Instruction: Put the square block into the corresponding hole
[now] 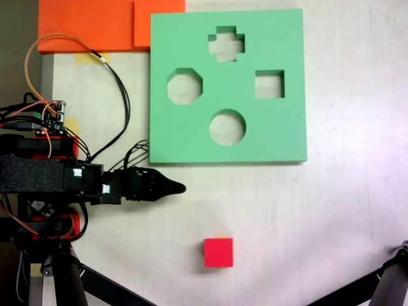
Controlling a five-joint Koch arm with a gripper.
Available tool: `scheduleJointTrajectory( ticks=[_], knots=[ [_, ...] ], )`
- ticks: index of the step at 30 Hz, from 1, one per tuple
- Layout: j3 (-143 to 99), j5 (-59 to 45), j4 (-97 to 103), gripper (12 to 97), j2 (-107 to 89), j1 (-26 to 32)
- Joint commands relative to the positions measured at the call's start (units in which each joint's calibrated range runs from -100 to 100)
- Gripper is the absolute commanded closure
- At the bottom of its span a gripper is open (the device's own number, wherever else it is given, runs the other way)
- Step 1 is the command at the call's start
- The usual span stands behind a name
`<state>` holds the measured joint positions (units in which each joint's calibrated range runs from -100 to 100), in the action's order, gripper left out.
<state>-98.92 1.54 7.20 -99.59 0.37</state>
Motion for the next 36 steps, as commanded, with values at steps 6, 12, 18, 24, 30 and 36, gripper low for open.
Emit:
scheduleJointTrajectory(
  ticks=[6,12,18,24,30,36],
  knots=[
    [-1.08,-0.1,-4.45,61.1,-0.41,0.39],
    [-1.08,-0.1,-4.45,59.6,-0.41,0.44],
    [-1.08,-0.1,-4.16,59.5,-0.41,0.63],
    [-1.08,11.18,-3.78,57.9,-0.41,-1.47],
    [-1.08,16.95,-5.61,58.7,-0.41,-3.71],
    [-1.08,26.32,-8.11,64.0,-0.41,-7.86]
  ],
)
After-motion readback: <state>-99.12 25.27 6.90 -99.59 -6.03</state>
